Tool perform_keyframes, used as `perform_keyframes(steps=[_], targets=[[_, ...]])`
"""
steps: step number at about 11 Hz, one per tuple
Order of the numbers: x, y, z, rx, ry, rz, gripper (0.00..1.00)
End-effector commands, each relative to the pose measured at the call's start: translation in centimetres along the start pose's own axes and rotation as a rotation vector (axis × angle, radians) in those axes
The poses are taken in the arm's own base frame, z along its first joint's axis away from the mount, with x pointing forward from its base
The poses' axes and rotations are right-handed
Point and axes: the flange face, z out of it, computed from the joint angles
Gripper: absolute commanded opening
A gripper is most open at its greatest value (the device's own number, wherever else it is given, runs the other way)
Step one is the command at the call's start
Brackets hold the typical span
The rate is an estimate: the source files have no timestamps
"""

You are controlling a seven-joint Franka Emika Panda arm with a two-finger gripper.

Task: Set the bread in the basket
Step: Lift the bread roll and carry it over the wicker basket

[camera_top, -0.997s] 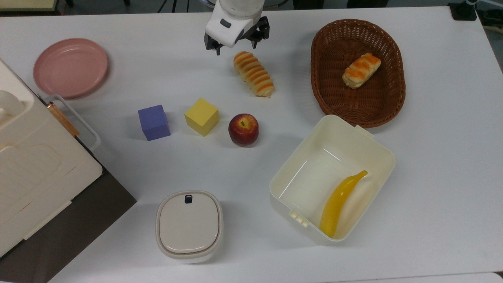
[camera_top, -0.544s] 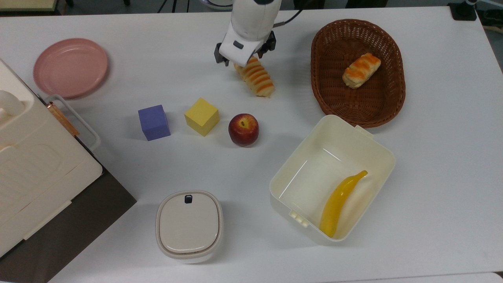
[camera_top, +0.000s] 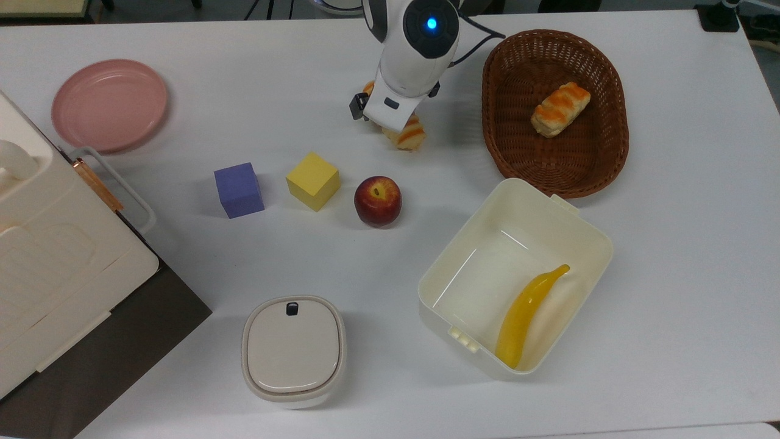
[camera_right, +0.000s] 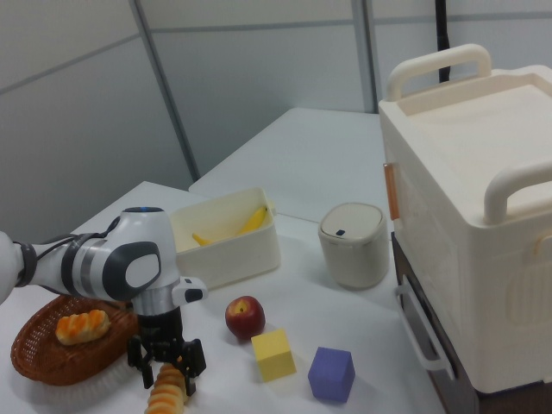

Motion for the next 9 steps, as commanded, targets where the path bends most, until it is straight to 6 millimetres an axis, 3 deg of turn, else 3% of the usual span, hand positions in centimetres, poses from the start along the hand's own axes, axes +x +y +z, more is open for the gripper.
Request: perform_keyframes(steps=[1,2,3,6,9], targets=[[1.0,-0.8,0.2,-0.007,0.031,-0.015,0.67],[1.0,-0.9,0.2,-0.013,0.031,-0.019,0.49],[1.0,-0.8,-0.1,-0.015,0.034,-0.019,0.41],[1.1,-0.4,-2.9,-0.014,0.032,-0.009,0.41],[1.9,0.0,-9.3,-0.011,0.099,0.006,0.42]])
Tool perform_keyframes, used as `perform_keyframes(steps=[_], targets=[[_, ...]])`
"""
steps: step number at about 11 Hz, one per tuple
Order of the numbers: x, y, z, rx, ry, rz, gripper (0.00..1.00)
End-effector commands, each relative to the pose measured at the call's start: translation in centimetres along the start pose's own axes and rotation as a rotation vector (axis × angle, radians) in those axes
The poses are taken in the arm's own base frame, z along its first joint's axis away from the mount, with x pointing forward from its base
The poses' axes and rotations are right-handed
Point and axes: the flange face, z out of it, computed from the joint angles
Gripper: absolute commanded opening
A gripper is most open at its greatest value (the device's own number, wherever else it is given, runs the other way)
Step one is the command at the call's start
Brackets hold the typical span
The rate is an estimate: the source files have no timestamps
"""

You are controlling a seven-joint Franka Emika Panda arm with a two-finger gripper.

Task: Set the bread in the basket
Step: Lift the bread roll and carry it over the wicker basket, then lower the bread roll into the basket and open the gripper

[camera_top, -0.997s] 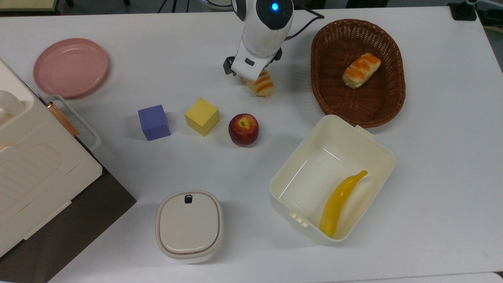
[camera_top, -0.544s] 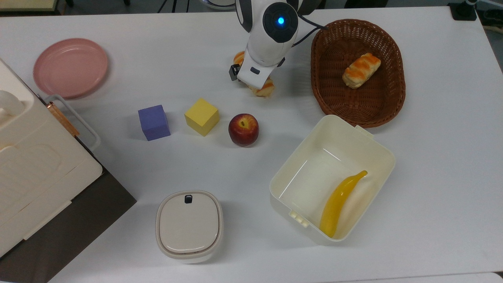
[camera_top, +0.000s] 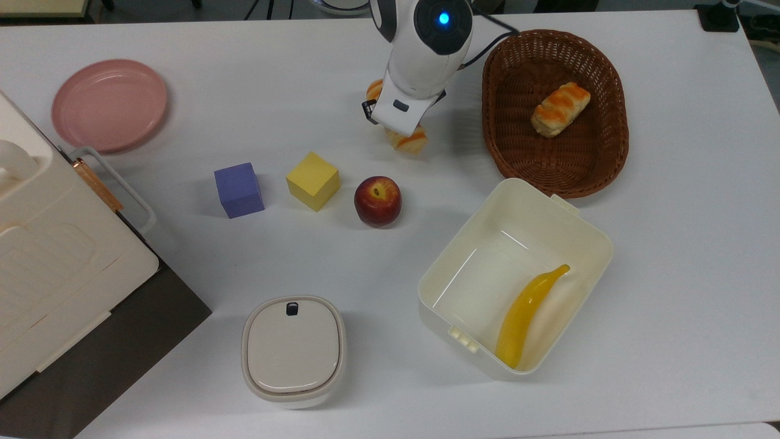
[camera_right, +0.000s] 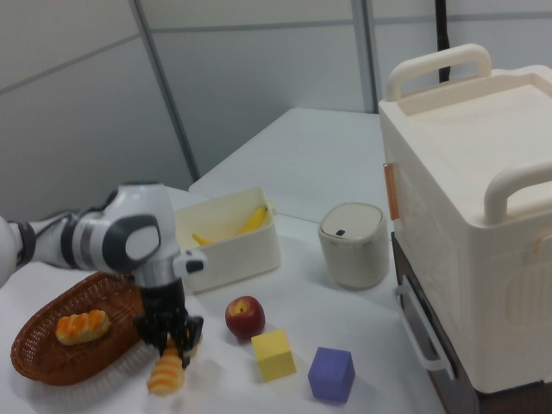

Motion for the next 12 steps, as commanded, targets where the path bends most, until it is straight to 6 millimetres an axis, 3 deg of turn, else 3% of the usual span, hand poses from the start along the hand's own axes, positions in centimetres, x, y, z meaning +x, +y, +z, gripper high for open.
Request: perform_keyframes(steps=[1,6,7,8,9,10,12], targets=[[0.9,-0.8,-6.5,-0.006,0.083,0.003,0.42],[1.6,-13.7,-11.7,-0.007,0.204,0.042,0.44],[1.3,-16.5,-12.3,-0.001,0.220,0.033,0.55],[1.2,-19.1,-12.9,0.011,0.270,0.044,0.82],[1.4,-21.1,-13.0,0.025,0.313,0.073,1.00],[2.3,-22.1,-11.8,0.029,0.317,0.080,1.00],[2.7,-22.0,-11.3,0.027,0.315,0.081,1.00]])
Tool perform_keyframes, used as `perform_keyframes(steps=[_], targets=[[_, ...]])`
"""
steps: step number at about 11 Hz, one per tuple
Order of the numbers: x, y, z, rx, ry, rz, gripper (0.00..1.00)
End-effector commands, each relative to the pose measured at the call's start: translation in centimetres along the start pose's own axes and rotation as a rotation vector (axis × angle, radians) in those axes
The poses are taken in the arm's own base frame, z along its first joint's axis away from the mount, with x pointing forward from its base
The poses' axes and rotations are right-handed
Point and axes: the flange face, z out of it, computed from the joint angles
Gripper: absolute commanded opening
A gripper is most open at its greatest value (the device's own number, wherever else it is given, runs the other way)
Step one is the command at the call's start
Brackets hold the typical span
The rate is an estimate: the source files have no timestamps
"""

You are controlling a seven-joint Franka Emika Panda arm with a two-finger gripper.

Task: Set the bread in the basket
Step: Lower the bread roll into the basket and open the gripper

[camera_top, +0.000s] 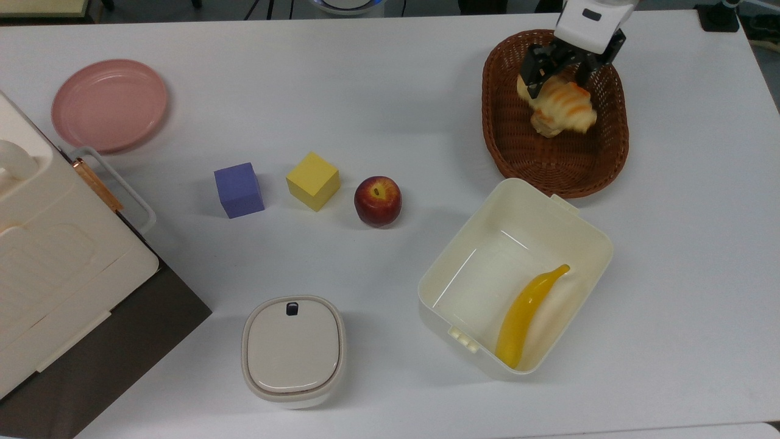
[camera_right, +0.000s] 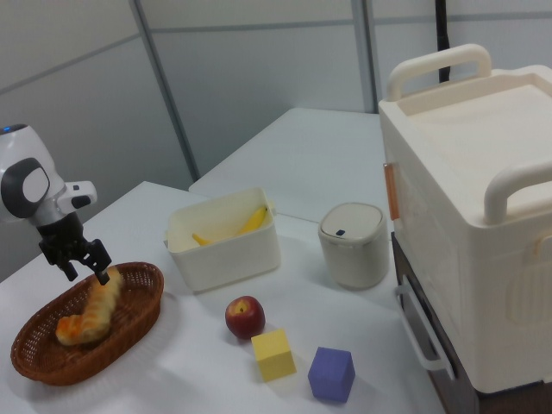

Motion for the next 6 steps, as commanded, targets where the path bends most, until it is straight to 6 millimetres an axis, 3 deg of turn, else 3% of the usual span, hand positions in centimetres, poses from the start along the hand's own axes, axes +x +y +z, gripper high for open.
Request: perform_keyframes(steps=[1,2,3,6], targets=[[1.2,0.6,0.2,0.009,0.020,0.029,1.00],[1.7,1.4,-1.0,0.009,0.034,0.039,1.00],[2.3,3.7,-1.7,0.005,0.047,0.073,1.00],[3.4,15.6,-5.0,-0.037,0.097,0.220,1.00]])
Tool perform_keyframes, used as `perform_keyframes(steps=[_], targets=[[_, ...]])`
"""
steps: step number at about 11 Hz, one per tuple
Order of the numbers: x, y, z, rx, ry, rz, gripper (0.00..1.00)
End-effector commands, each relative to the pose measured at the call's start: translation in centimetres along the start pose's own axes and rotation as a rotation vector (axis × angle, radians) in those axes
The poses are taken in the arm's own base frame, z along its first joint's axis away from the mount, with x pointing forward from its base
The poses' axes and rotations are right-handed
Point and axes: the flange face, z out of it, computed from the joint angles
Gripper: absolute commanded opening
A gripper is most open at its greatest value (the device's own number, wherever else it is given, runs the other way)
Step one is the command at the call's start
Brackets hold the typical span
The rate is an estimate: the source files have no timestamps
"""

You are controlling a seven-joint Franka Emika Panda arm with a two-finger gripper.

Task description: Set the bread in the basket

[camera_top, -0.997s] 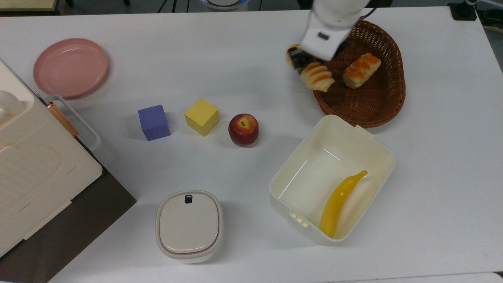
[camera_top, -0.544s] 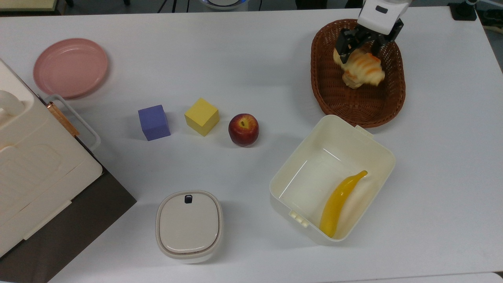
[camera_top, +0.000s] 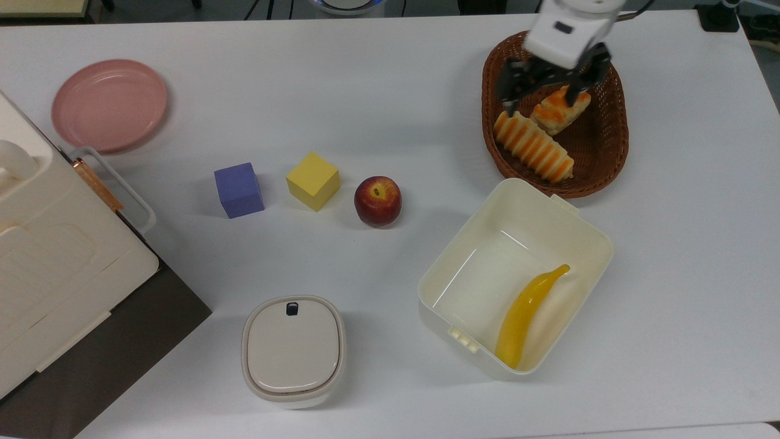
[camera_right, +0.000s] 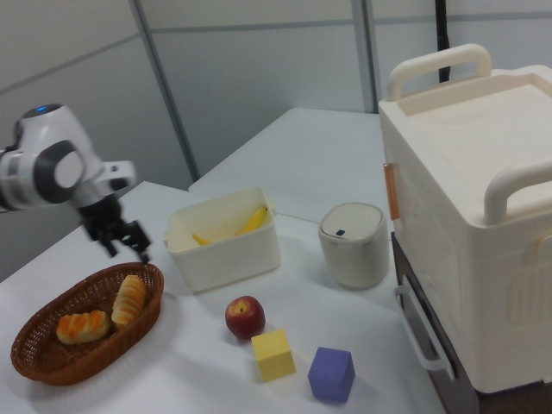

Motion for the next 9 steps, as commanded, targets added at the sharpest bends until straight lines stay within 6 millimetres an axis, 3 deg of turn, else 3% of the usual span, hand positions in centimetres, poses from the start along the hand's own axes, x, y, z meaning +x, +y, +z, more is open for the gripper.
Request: perform_keyframes(steps=[1,3,5,9], targets=[[2.1,12.0,-3.3,-0.047,0.021,0.117,1.00],[2.5,19.8,-5.3,-0.061,0.000,0.099,1.00],[1.6,26.0,-7.6,-0.066,-0.008,0.128,1.00],[-2.9,32.8,-11.9,-0.073,-0.074,0.247,1.00]])
